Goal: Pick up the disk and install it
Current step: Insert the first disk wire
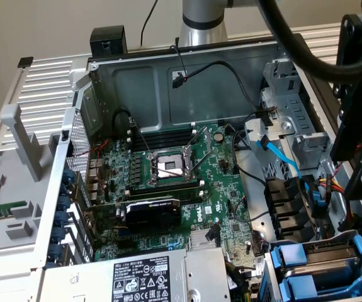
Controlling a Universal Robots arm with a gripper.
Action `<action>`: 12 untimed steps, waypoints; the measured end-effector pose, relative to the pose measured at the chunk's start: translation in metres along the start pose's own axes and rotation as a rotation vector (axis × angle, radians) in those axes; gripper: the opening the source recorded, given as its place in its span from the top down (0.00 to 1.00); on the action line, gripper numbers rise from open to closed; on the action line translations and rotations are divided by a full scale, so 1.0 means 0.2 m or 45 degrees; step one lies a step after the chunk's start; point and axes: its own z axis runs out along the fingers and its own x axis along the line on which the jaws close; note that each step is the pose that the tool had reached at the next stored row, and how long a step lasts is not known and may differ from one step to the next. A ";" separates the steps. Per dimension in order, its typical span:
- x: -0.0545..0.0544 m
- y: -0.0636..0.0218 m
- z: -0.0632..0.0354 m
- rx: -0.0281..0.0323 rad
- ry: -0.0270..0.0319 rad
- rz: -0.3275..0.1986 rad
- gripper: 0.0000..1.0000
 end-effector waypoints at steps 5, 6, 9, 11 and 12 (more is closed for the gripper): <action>0.00 -0.004 0.002 0.0108 -0.0104 0.031 0.41; 0.00 -0.004 0.002 0.0152 -0.0137 0.041 0.35; 0.00 -0.005 0.003 0.0279 -0.0228 0.068 0.35; 0.00 -0.005 0.006 0.0328 -0.0276 0.087 0.35; 0.00 -0.007 0.009 0.0330 -0.0285 0.094 0.35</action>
